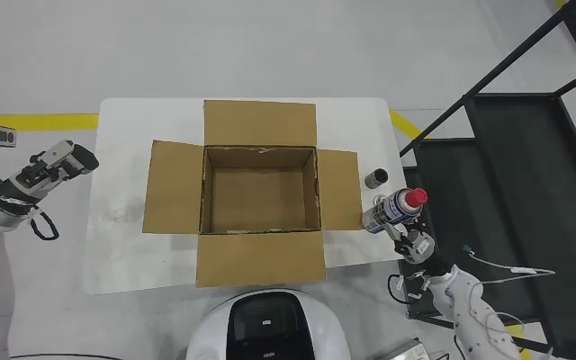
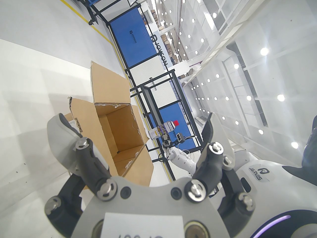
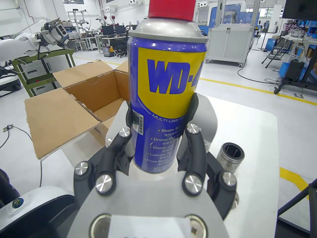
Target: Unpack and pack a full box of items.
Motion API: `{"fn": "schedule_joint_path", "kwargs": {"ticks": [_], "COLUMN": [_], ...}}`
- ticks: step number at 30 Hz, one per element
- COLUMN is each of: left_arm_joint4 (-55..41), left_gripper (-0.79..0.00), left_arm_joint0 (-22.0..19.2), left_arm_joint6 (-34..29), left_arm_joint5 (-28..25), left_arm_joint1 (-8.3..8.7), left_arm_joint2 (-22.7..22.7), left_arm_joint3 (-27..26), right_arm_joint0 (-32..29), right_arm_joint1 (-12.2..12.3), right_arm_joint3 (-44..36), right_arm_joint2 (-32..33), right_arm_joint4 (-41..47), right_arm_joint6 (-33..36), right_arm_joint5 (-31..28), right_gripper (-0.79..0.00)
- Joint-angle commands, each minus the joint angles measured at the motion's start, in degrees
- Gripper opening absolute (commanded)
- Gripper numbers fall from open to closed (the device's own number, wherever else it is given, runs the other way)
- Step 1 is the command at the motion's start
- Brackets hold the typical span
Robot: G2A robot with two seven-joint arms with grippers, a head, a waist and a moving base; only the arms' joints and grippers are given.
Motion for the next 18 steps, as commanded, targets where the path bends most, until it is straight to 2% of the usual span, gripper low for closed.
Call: {"fn": "schedule_joint_path", "kwargs": {"ticks": [1,9,15,18], "left_arm_joint4": [0.0,0.0,0.0,0.0], "left_gripper": [0.0,0.0,0.0,0.0], "left_arm_joint0": [0.0,0.0,0.0,0.0], "left_arm_joint6": [0.0,0.0,0.0,0.0], "left_arm_joint5": [0.0,0.0,0.0,0.0], "left_arm_joint1": [0.0,0.0,0.0,0.0], "left_arm_joint2": [0.0,0.0,0.0,0.0], "left_arm_joint3": [0.0,0.0,0.0,0.0], "right_arm_joint0": [-0.2,1.5,6.9,9.9], "right_arm_joint1": [-0.1,-0.8,-2.3,-3.0], "right_arm_joint3": [0.7,9.0,18.8,23.3], "right_arm_joint2": [0.1,-2.9,-8.8,-11.5], "right_arm_joint4": [1.2,2.9,1.7,1.6], "right_arm_joint6": [0.2,-4.6,-7.2,-8.9], "right_arm_joint5": [1.2,4.5,11.6,12.7], "right_gripper": [-0.785,-0.785,-0.785,-0.785]}}
